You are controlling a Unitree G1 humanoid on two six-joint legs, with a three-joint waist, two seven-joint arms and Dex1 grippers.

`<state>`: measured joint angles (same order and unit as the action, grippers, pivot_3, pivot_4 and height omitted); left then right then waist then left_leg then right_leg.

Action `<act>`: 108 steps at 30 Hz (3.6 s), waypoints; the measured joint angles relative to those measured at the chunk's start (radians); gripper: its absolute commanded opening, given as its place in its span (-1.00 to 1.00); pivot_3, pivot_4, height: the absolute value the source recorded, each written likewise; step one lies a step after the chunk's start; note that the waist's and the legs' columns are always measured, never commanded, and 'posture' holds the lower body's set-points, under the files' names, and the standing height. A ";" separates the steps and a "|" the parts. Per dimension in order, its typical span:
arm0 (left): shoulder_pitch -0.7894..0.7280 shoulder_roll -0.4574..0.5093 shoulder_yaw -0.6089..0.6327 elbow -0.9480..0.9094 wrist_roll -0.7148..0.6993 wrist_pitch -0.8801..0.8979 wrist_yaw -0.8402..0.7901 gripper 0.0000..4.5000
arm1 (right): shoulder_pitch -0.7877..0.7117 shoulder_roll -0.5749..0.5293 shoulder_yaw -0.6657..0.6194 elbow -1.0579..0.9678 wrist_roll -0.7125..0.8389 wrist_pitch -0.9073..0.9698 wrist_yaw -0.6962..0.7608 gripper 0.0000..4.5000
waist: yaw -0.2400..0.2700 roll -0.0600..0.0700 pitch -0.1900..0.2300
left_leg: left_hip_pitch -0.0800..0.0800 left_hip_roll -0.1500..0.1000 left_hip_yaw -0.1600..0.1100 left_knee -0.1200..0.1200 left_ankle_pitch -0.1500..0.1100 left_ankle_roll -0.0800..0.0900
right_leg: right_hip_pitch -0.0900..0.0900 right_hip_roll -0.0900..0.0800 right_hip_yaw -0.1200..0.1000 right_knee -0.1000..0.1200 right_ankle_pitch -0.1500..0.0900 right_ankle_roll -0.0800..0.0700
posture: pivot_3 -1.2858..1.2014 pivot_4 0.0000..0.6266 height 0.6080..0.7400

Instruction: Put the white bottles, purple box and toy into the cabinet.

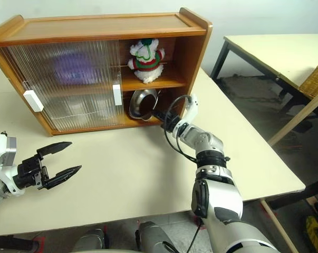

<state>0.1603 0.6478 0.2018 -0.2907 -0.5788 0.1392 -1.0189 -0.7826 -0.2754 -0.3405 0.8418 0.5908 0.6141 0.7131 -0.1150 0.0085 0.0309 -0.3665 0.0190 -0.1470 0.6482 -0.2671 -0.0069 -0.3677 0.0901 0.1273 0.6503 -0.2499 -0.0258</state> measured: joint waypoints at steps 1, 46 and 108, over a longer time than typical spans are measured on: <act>0.000 0.000 0.000 0.000 0.000 0.000 0.000 1.00 | -0.003 0.003 0.000 0.002 -0.002 -0.003 -0.001 -0.99 | 0.000 0.000 0.000 | 0.000 0.000 0.000 0.000 0.000 0.000 | 0.000 0.000 0.000 0.000 0.000 0.000 | -0.08 -0.87 1.00; 0.018 -0.005 -0.001 -0.006 0.000 -0.002 0.011 1.00 | 0.260 -0.156 0.173 -0.506 -0.027 0.153 0.293 0.99 | 0.006 0.000 0.001 | 0.000 0.002 0.002 -0.005 0.000 -0.001 | 0.000 0.003 -0.002 -0.001 -0.009 0.009 | -0.08 -0.87 1.00; 0.020 -0.008 0.015 0.015 0.006 -0.011 0.016 1.00 | -0.058 -0.028 0.234 -0.363 -0.182 -0.197 -0.106 -0.99 | 0.028 0.000 -0.002 | -0.017 0.004 0.000 0.013 0.004 0.001 | -0.018 0.001 -0.003 0.001 0.018 -0.012 | -0.08 -0.91 1.00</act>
<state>0.1802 0.6393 0.2170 -0.2754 -0.5731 0.1283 -1.0032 -0.8402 -0.3035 -0.1062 0.4789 0.4083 0.4173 0.6069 -0.0869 0.0083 0.0293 -0.3835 0.0229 -0.1474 0.6613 -0.2636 -0.0061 -0.3860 0.0909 0.1244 0.6513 -0.2315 -0.0380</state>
